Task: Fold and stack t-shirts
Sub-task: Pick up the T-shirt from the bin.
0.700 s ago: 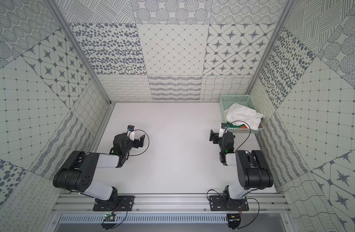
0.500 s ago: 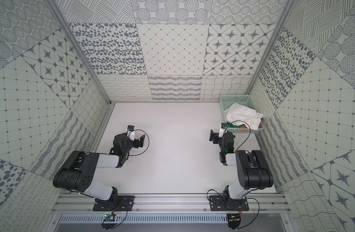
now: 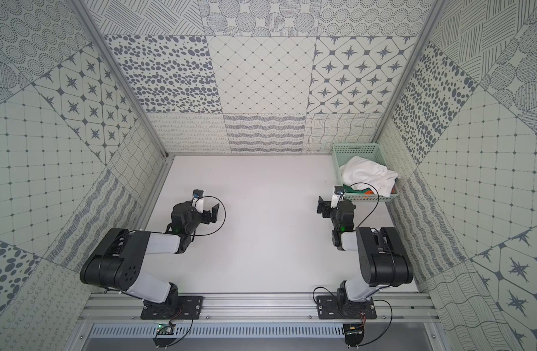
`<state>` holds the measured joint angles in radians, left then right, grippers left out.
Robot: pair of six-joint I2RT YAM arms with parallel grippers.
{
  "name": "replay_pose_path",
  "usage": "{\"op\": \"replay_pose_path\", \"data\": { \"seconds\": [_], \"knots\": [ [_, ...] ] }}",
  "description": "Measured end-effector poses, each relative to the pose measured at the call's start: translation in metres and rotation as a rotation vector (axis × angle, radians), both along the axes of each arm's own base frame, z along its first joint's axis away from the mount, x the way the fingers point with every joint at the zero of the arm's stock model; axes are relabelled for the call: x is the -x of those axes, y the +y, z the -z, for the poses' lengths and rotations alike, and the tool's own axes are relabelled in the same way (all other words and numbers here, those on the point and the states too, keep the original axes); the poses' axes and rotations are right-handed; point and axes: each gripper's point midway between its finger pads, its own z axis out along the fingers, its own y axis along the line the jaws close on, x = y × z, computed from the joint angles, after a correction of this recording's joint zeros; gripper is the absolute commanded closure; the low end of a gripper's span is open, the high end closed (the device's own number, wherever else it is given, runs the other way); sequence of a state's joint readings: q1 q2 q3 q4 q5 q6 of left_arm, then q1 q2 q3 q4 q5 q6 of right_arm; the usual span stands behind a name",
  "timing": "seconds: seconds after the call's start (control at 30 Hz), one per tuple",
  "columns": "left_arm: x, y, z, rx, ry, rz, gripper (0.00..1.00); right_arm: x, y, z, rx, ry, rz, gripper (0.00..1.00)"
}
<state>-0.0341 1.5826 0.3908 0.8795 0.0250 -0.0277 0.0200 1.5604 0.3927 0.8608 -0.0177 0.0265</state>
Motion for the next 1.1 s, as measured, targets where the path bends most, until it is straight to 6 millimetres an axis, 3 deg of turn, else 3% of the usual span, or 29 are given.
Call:
{"op": "replay_pose_path", "data": {
  "seconds": [0.47,0.6,0.7,0.83,1.1],
  "knots": [
    [-0.001,0.003,0.000,-0.003,-0.001,-0.016,0.01,0.003,0.000,0.008,-0.027,0.041,-0.030,0.02],
    [-0.004,0.011,-0.010,-0.005,0.001,-0.066,0.01,-0.005,-0.002,0.004,-0.036,0.092,-0.014,0.02],
    [-0.013,0.021,-0.034,-0.006,-0.018,-0.116,0.01,-0.030,-0.007,-0.022,-0.054,0.127,0.025,0.02],
    [-0.023,0.036,-0.073,-0.002,-0.041,-0.204,0.01,-0.053,-0.010,-0.074,-0.091,0.122,0.054,0.02],
    [-0.046,0.078,-0.150,0.084,-0.003,-0.434,0.01,-0.033,-0.013,-0.135,-0.222,0.178,0.088,0.02]
  ]
}}
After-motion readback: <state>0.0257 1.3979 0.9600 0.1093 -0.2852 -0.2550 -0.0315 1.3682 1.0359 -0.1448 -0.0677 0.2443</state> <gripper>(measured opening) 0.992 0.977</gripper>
